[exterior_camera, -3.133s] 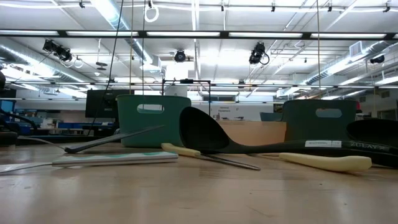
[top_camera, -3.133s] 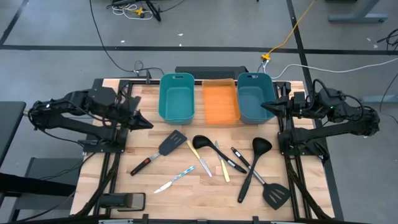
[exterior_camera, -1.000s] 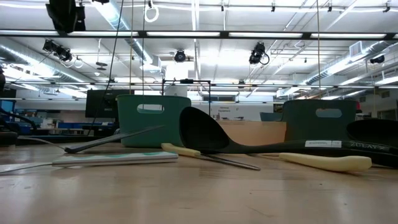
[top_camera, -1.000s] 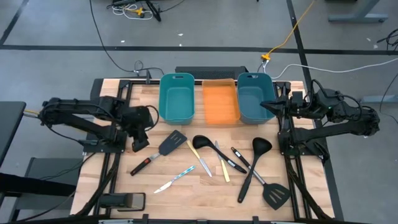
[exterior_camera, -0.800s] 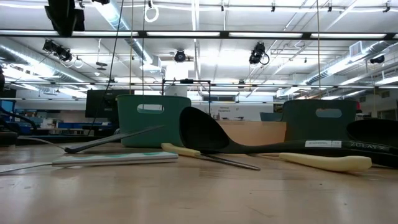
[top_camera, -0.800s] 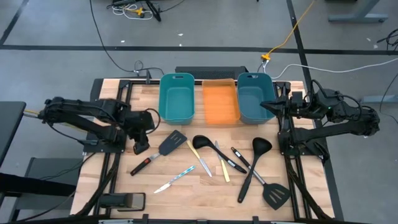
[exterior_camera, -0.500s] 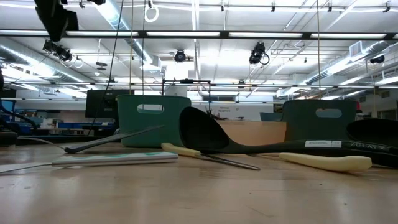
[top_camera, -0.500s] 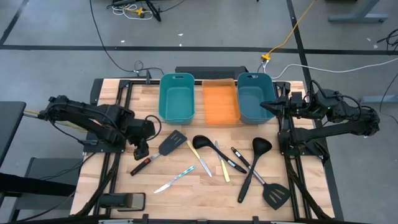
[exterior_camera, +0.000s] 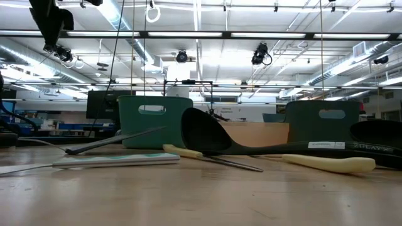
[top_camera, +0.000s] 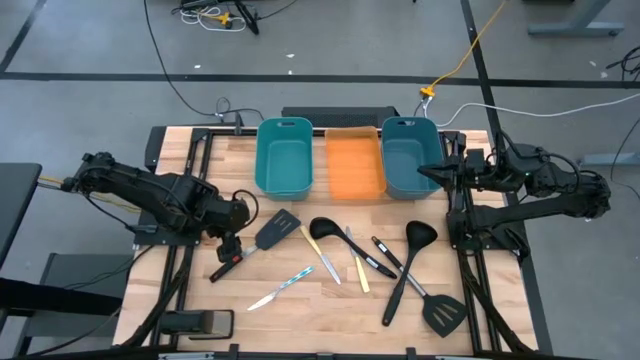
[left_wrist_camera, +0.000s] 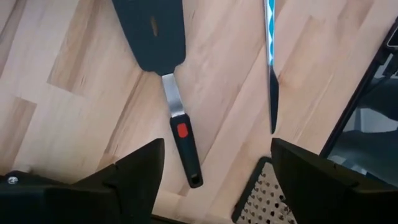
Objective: Pick & Place Kitchen Items
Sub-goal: Put the left black spatula into the blue bin
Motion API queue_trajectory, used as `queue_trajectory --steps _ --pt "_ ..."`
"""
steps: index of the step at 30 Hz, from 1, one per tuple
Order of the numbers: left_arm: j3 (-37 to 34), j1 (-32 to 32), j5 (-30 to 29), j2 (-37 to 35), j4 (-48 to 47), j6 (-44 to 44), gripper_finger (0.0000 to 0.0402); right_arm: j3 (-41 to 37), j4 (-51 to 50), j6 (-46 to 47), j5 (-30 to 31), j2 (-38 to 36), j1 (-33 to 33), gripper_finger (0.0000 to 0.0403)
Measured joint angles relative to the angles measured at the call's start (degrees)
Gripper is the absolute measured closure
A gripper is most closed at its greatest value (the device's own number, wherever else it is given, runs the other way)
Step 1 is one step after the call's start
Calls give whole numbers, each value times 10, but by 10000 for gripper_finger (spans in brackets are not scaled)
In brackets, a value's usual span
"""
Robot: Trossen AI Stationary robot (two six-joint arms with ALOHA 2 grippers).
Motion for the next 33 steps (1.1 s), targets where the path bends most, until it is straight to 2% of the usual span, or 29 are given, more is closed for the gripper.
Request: queue_trajectory --steps 5,12,18,27,33 --pt "-15 -6 -7 0 11 -36 102 0 -1 0 0 0 0 396" --pt "-73 -47 9 0 42 -65 102 0 -1 0 0 0 0 396" --pt "-105 -71 -1 0 57 -83 102 0 -1 0 0 0 0 396" --pt "-113 -107 -50 0 58 -118 102 0 -1 0 0 0 0 396" --pt "-113 -126 -60 0 59 -152 102 0 -1 0 0 0 0 396"
